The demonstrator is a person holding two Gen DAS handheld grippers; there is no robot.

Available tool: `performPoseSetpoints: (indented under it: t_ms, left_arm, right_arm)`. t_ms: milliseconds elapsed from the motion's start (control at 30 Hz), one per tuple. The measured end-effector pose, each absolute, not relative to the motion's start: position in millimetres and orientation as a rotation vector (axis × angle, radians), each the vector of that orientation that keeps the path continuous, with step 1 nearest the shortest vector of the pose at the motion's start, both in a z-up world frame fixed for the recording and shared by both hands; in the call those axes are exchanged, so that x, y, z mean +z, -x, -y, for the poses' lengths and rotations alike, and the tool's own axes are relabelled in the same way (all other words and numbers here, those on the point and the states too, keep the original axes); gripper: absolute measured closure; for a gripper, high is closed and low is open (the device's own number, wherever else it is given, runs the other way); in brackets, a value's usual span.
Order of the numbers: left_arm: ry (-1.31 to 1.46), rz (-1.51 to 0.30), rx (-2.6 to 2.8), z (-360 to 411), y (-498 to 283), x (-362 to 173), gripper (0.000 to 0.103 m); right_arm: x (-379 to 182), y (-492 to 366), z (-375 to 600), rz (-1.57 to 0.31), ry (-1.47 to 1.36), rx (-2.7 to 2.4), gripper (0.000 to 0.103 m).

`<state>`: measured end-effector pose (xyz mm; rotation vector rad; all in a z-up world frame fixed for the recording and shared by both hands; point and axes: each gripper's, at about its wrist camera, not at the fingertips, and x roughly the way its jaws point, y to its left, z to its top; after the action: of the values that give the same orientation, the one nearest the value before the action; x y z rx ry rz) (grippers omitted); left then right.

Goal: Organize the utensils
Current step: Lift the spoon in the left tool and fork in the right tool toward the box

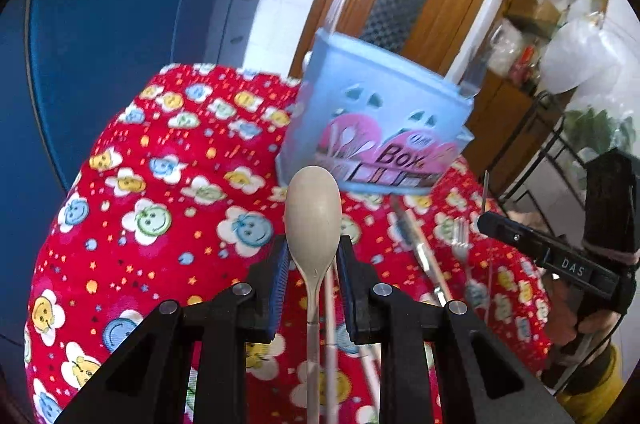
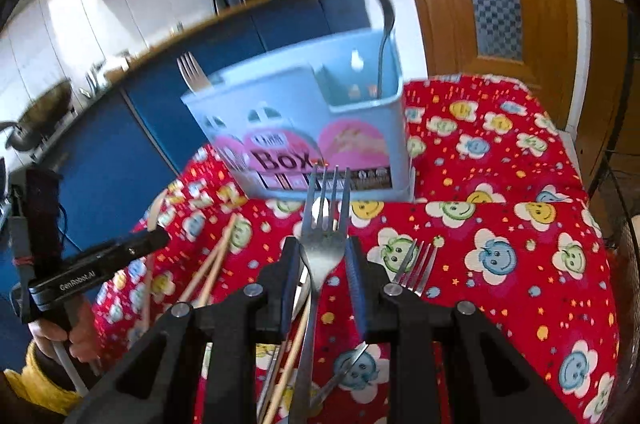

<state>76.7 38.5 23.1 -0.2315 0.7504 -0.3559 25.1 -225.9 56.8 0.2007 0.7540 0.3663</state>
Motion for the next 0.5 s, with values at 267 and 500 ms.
performPoseSetpoints:
  t_ms: [267,500]
  left_arm:
    - [0.249,-0.652,-0.386,-35,-60,47,0.079]
    - [0.255,-0.595,-0.395,-35,-54,65,0.079]
  right_arm:
    - [83,0,226,-0.602,-0.222,0.35,0.077]
    - [107,6,229,-0.514,-0.213,0.326,0.077]
